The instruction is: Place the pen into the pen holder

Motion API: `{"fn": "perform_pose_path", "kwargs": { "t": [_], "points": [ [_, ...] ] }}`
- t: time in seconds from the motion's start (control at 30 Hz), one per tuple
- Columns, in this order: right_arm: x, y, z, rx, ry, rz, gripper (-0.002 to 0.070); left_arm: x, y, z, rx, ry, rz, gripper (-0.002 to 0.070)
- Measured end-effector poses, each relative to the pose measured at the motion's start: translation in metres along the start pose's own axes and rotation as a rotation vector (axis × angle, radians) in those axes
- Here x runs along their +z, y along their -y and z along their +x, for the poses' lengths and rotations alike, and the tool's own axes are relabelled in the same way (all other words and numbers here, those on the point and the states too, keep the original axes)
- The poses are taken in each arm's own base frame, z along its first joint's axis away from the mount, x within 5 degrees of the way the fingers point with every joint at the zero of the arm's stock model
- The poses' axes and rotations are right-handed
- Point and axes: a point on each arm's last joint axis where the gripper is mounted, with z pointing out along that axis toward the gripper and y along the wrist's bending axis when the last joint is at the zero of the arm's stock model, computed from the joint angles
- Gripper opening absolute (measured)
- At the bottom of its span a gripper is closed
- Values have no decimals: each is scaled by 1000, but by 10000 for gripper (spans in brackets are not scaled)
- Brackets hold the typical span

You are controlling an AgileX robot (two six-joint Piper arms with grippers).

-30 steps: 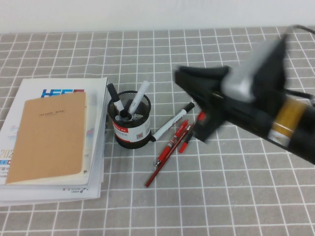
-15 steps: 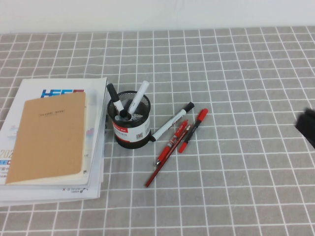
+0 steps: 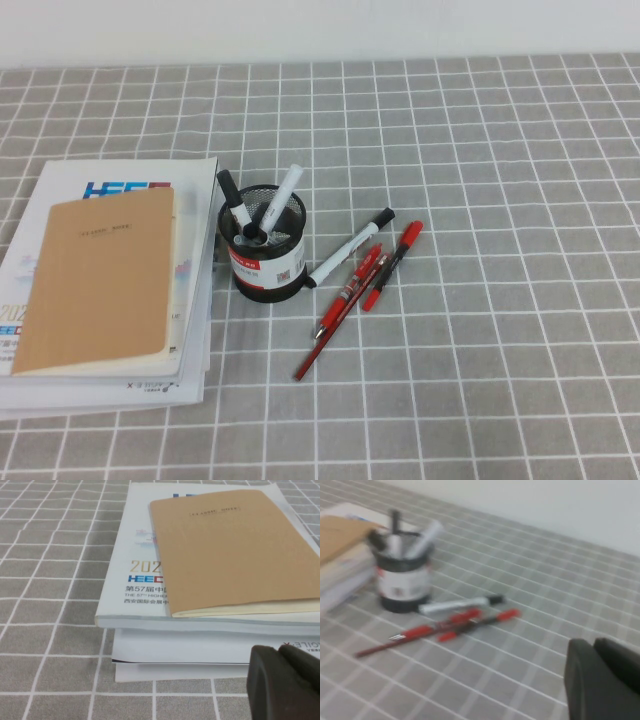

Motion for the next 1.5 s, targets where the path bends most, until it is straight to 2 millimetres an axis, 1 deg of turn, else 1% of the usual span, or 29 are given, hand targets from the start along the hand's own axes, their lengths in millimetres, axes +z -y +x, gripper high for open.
{"fn": "perform_pose_path", "kwargs": {
  "t": [0.07,0.17,0.3,0.43,0.53,0.63,0.8,1.03,1.23,1.5],
  "points": [
    [-7,5,7,14,-8,52,-13,0,0,0,0,0,0,-5],
    [-20,13,24,42,28,147,-13,0,0,0,0,0,0,-5],
    [-35,19,51,60,145,297,-12,0,0,0,0,0,0,-5],
    [-41,21,72,77,217,418,-12,0,0,0,0,0,0,-5],
    [-40,23,83,107,207,469,-12,0,0,0,0,0,0,-5],
    [-39,23,87,118,212,480,-13,0,0,0,0,0,0,-5],
    [-38,21,85,170,259,448,-13,0,0,0,0,0,0,-5],
    [-34,17,99,110,90,410,-12,0,0,0,0,0,0,-5],
    [-33,15,115,195,-80,395,-13,0,0,0,0,0,0,-5],
    [-34,16,118,264,-92,416,-13,0,0,0,0,0,0,-5]
  ]
}}
